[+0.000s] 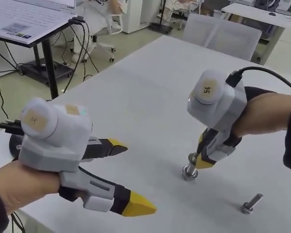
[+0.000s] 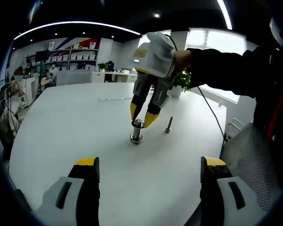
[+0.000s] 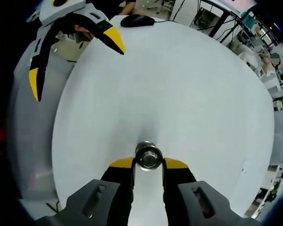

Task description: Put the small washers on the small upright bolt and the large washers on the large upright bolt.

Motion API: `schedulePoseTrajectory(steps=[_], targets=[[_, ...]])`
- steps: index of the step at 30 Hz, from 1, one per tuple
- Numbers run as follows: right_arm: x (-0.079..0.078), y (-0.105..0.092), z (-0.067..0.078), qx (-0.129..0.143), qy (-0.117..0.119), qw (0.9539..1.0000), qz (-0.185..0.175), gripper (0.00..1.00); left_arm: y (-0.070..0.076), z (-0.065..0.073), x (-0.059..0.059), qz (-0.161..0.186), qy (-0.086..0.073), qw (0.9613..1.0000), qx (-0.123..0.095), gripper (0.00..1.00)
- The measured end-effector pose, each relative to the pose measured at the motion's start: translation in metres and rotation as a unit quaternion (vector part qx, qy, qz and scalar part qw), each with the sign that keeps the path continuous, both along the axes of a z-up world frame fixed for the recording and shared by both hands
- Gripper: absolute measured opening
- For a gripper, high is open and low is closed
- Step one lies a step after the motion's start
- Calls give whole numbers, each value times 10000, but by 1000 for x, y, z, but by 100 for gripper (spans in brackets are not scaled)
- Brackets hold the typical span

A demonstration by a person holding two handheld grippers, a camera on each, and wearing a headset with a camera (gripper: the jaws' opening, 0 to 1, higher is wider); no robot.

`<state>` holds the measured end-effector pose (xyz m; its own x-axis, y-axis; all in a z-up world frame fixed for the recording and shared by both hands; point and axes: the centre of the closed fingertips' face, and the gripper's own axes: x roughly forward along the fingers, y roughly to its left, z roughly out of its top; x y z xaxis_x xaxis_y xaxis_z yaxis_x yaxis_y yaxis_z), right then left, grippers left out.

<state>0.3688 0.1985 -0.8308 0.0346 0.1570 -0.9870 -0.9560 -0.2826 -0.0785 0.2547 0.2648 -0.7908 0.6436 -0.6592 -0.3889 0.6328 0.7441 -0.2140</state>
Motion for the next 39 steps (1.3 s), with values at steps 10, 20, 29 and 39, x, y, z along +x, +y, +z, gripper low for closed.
schedulePoseTrajectory(steps=[10, 20, 29, 39], targets=[[-4, -2, -17, -53, 100, 9999, -45, 23, 1, -4, 1, 10, 60, 10000, -13, 88], [-3, -4, -29, -79, 154, 9998, -99, 23, 1, -7, 2, -10, 110, 9999, -4, 88], [-3, -4, -35, -79, 139, 9998, -92, 23, 1, -9, 2, -23, 135, 9999, 1, 88], [-3, -4, -34, -20, 144, 9999, -90, 24, 0, -9, 0, -35, 144, 9999, 12, 88]])
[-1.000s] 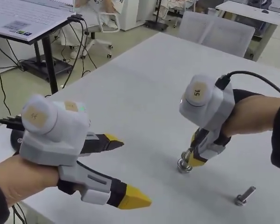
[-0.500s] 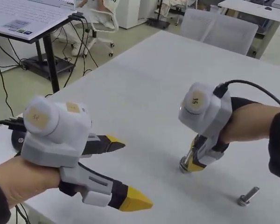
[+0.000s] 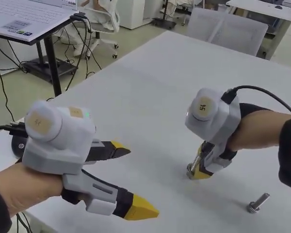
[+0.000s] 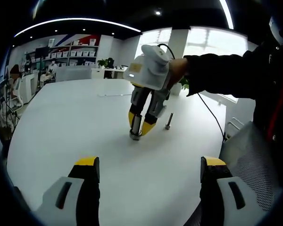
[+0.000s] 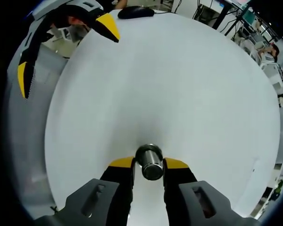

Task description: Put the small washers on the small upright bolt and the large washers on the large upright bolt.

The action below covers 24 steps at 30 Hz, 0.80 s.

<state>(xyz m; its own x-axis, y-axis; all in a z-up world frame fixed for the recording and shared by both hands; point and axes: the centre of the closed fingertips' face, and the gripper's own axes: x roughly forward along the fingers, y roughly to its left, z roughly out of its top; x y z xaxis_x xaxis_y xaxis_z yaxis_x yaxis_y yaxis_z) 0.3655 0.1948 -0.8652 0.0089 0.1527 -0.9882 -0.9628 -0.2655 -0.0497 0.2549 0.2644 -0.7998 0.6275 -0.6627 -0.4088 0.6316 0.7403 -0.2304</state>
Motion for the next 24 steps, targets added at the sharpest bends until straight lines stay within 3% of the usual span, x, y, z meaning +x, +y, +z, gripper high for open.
schedulePoseTrajectory(steps=[7, 12, 16, 19, 24], targets=[[0, -4, 2, 42, 79, 9999, -114, 36, 0, 0, -1, -1, -2, 10000, 9, 88], [-3, -10, 1, 64, 255, 9992, -287, 54, -2, 1, -1, -20, -4, 10000, 21, 88], [-1, -16, 1, 108, 263, 9987, -419, 66, -3, 1, 0, -33, -12, 10000, 27, 88], [-5, -19, 2, 199, 416, 9970, -629, 79, -4, 1, 0, -50, -10, 10000, 32, 88], [-6, -24, 3, 354, 456, 9954, -768, 98, -5, 3, 1, -81, -23, 10000, 50, 88]])
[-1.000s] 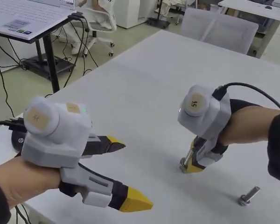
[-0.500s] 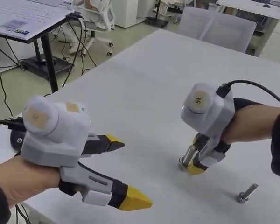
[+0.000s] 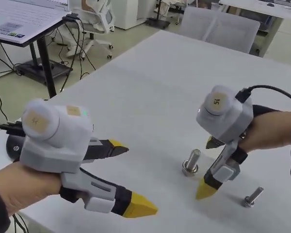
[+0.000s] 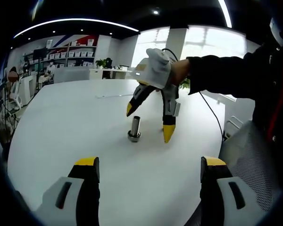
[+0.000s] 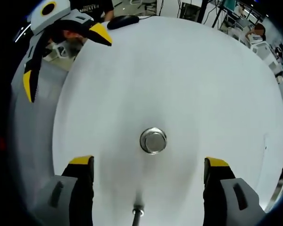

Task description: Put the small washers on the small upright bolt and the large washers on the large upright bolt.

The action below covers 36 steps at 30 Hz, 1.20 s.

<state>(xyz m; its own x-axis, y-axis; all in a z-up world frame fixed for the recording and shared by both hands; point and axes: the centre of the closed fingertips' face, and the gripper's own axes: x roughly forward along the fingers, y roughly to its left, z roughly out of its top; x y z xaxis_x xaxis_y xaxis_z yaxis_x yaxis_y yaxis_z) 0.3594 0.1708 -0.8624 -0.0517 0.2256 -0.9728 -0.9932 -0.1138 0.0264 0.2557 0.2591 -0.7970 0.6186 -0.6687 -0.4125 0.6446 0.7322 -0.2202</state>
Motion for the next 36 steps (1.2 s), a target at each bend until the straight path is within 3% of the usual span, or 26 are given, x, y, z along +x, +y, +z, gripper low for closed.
schedulePoseTrajectory(steps=[19, 30, 36], targets=[[10, -30, 22, 542, -74, 9964, -652, 100, -9, 6, 4, -197, -13, 9997, 126, 89], [7, -59, 28, 873, -131, 9892, -1170, 100, -21, 10, 8, -435, -14, 9988, 231, 89], [4, -75, 32, 1070, -183, 9829, -1491, 100, -27, 12, 10, -585, -11, 9979, 290, 89]])
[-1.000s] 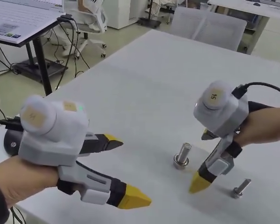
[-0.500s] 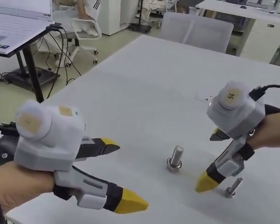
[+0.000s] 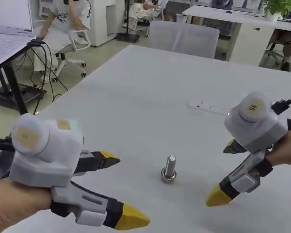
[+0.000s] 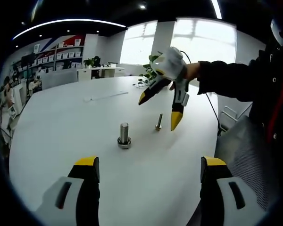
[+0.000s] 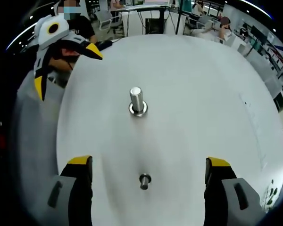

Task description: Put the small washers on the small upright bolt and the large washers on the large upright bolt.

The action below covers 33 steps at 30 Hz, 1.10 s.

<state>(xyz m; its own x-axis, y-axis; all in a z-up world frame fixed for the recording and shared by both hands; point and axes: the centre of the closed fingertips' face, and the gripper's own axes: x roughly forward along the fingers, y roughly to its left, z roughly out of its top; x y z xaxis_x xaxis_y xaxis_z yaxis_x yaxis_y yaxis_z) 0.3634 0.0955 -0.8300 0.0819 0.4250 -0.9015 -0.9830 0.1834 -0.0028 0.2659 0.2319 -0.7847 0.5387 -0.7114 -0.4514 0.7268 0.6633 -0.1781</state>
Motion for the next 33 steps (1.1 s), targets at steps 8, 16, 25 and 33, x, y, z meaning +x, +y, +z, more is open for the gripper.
schedulePoseTrajectory(steps=[8, 16, 25, 33], targets=[[-7, -27, 5, 212, -88, 9988, -431, 100, -11, 4, 4, -193, -23, 9998, 52, 89], [-19, -52, 10, 409, -181, 9954, -843, 100, -18, 6, 2, -344, -17, 9994, 101, 89], [-45, -72, 7, 573, -263, 9908, -1198, 100, -20, 9, -3, -397, -39, 9992, 100, 89], [-67, -73, 11, 878, -413, 9854, -1396, 100, -18, 12, -11, -391, -75, 9992, 47, 89]])
